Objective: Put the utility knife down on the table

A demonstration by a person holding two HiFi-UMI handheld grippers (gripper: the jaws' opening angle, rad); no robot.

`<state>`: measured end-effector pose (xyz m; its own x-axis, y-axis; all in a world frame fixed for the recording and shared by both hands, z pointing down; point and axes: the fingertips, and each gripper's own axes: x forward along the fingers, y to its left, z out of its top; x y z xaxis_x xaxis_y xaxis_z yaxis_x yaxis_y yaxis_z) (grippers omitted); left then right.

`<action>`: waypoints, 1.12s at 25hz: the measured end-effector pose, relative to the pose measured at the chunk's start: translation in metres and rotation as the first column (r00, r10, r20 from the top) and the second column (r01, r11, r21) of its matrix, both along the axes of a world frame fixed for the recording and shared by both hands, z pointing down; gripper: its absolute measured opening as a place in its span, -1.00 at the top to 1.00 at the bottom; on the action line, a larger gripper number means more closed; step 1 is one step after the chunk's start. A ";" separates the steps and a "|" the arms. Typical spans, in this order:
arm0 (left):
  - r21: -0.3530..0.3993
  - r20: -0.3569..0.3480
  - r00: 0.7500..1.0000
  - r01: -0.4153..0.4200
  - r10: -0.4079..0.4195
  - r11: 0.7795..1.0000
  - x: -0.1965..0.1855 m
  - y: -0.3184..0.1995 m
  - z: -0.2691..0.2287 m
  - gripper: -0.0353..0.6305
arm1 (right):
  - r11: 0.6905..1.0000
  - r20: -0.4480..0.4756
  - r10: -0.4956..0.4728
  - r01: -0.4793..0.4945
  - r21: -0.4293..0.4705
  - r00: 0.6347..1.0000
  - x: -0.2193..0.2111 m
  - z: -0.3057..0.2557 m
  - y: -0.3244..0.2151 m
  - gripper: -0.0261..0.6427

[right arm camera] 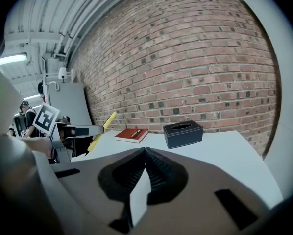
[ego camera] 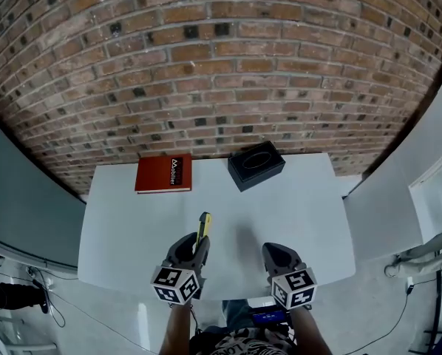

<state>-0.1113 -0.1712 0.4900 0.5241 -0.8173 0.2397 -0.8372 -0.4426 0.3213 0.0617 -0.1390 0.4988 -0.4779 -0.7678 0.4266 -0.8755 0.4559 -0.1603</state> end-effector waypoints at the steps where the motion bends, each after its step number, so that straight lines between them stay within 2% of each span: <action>1: -0.006 -0.001 1.000 0.001 -0.001 1.000 0.000 -0.002 0.002 0.53 | 1.000 -0.003 0.001 -0.001 -0.007 1.000 0.001 0.002 -0.002 0.92; 9: -0.073 0.005 1.000 -0.009 0.009 0.997 0.004 -0.013 0.033 0.53 | 0.997 -0.019 0.014 -0.016 -0.075 1.000 0.011 0.030 -0.015 0.92; 28: -0.216 0.127 0.987 -0.070 0.099 0.974 0.019 -0.022 0.114 0.53 | 0.976 -0.053 -0.017 0.005 -0.217 0.998 0.009 0.097 -0.035 0.92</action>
